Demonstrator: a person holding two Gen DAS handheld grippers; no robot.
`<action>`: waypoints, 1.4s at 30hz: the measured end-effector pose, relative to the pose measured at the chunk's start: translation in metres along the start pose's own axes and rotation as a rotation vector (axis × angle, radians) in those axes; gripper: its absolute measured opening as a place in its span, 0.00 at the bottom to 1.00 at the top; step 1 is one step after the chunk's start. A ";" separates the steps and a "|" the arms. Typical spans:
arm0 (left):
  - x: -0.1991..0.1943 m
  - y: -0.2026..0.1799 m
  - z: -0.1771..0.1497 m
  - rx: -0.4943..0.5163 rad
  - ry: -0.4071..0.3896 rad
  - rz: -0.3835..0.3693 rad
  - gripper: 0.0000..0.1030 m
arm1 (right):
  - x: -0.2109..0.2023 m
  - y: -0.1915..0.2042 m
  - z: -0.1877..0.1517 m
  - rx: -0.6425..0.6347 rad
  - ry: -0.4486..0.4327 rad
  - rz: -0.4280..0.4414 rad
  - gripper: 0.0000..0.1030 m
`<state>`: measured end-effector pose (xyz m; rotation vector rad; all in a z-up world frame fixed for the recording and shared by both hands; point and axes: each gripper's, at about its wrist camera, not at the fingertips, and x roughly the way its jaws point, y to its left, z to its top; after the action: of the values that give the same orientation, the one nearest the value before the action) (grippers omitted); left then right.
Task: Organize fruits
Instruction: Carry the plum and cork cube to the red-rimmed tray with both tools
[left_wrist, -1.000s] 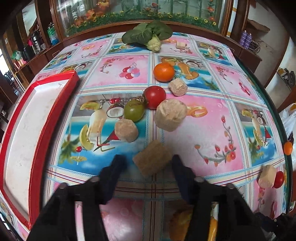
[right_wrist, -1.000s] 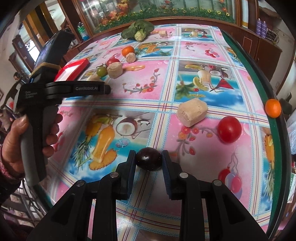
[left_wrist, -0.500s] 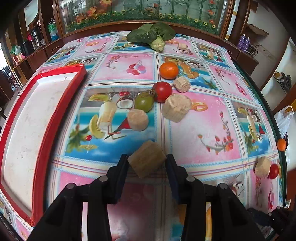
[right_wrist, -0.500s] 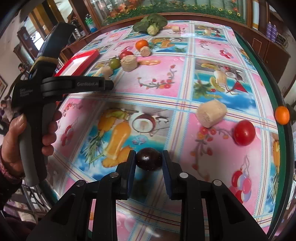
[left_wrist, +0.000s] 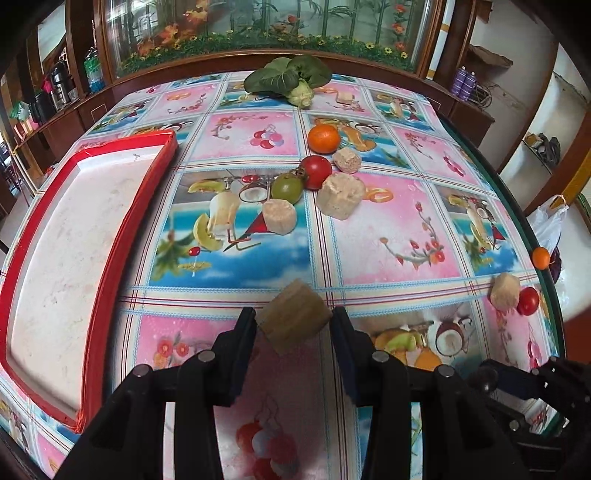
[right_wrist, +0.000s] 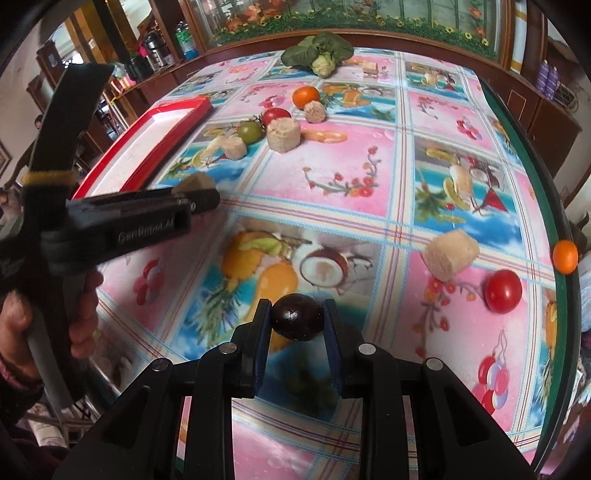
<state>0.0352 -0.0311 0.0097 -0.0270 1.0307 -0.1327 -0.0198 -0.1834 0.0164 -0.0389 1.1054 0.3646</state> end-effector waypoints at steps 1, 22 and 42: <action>-0.001 0.002 -0.001 0.000 0.003 -0.006 0.43 | 0.000 0.002 0.001 0.002 -0.001 0.000 0.27; -0.035 0.052 -0.016 -0.058 0.023 -0.122 0.43 | -0.012 0.040 0.021 0.023 -0.117 -0.020 0.27; -0.058 0.154 -0.004 -0.207 -0.054 -0.037 0.43 | 0.018 0.130 0.083 -0.123 -0.124 0.097 0.27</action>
<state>0.0178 0.1291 0.0440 -0.2362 0.9873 -0.0580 0.0192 -0.0385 0.0577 -0.0704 0.9639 0.5153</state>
